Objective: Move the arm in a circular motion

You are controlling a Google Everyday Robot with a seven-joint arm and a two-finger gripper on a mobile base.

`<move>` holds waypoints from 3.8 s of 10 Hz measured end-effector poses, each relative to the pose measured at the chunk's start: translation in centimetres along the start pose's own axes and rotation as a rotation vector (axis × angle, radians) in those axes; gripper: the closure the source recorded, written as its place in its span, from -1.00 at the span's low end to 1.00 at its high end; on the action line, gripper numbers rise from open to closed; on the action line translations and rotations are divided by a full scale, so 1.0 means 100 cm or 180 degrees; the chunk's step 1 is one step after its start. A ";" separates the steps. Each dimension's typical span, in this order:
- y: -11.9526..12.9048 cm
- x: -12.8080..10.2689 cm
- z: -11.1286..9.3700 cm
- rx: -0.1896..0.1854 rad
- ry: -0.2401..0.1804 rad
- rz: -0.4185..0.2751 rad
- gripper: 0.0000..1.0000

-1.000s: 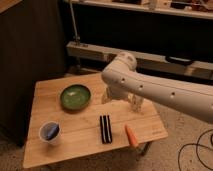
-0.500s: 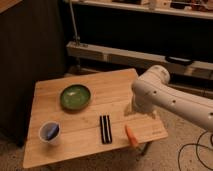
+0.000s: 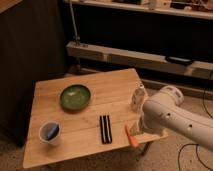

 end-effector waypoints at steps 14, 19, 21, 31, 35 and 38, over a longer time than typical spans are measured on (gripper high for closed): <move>-0.265 0.139 -0.035 0.0182 0.0370 -0.0688 -0.52; -0.169 0.154 -0.034 0.0063 0.0375 -0.0253 -0.52; -0.107 0.143 -0.034 0.0034 0.0373 -0.0034 -0.52; 0.088 0.025 -0.016 -0.0095 0.0152 0.0282 -0.52; 0.048 0.006 -0.017 -0.0050 0.0172 0.0011 -0.52; -0.031 0.014 -0.018 0.0052 0.0184 -0.0243 -0.52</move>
